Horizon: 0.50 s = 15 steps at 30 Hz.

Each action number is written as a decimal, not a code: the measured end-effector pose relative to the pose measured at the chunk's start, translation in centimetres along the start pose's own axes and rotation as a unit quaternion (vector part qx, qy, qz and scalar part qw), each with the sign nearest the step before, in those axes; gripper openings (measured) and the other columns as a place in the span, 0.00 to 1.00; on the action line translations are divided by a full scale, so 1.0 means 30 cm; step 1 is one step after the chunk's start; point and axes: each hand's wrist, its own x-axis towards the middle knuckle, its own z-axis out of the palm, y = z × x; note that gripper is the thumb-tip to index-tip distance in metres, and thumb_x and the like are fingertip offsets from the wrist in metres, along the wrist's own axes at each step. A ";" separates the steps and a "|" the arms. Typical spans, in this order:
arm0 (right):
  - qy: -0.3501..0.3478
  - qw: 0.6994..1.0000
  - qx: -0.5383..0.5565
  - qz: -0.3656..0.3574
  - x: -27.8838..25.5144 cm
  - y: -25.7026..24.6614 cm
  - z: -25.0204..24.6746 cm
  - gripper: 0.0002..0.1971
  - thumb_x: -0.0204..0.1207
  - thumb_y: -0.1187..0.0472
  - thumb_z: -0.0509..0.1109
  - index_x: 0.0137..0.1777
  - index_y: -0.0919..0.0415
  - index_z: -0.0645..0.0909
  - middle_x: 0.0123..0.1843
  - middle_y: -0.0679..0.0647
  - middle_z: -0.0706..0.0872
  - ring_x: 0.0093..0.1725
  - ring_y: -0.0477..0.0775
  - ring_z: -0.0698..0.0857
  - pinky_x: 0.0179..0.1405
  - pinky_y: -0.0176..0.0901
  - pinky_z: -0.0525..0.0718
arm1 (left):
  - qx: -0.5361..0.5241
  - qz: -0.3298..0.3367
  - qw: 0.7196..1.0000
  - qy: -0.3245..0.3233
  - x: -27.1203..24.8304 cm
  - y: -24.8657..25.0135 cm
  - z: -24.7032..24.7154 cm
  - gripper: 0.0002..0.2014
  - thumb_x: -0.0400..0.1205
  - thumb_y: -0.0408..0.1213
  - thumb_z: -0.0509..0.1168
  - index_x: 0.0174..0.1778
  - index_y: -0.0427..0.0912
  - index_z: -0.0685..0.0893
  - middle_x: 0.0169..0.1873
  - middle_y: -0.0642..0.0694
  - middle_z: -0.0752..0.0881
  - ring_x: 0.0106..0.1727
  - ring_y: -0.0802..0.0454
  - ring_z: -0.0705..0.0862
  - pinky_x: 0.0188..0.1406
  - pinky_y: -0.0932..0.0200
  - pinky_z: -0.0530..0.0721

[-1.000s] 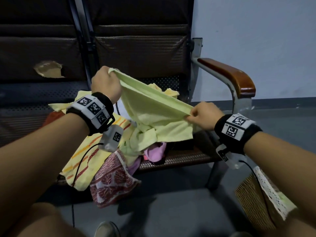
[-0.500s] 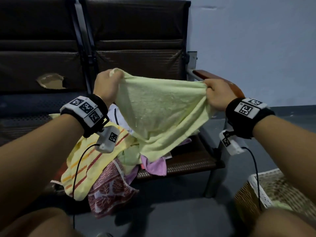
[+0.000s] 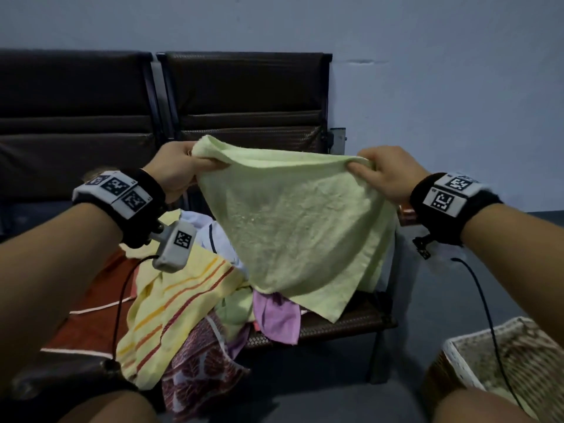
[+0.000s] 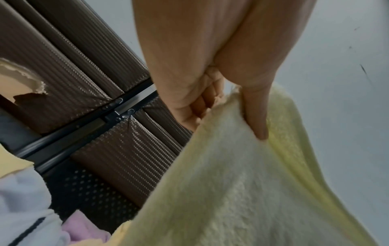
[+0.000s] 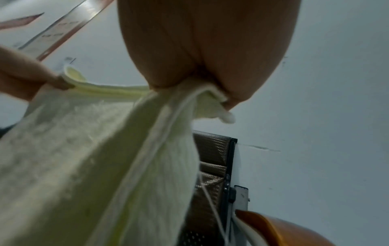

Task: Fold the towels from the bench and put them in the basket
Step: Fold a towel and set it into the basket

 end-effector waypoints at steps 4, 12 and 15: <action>0.017 0.999 0.028 -0.006 0.020 -0.015 -0.040 0.11 0.88 0.59 0.58 0.49 0.62 0.80 0.45 0.57 0.84 0.48 0.62 0.82 0.43 0.49 0.73 | 0.011 0.005 0.999 0.051 0.037 0.013 0.000 0.12 0.79 0.43 0.76 0.47 0.36 0.90 0.45 0.40 0.91 0.41 0.50 0.91 0.43 0.56 0.90; -0.006 0.988 0.061 0.139 0.073 -0.071 -0.098 0.13 0.79 0.65 0.55 0.40 0.63 0.82 0.44 0.63 0.86 0.46 0.66 0.84 0.43 0.50 0.81 | 0.055 0.086 0.986 0.129 0.118 0.062 0.074 0.04 0.79 0.44 0.74 0.41 0.48 0.91 0.39 0.48 0.91 0.40 0.52 0.89 0.38 0.57 0.87; -0.034 0.972 0.101 0.210 0.084 -0.070 -0.078 0.20 0.80 0.50 0.62 0.34 0.67 0.76 0.35 0.58 0.81 0.29 0.57 0.79 0.25 0.39 0.73 | 0.046 0.035 0.985 0.166 0.139 0.060 0.108 0.15 0.74 0.52 0.77 0.32 0.44 0.88 0.30 0.48 0.87 0.32 0.54 0.85 0.30 0.58 0.82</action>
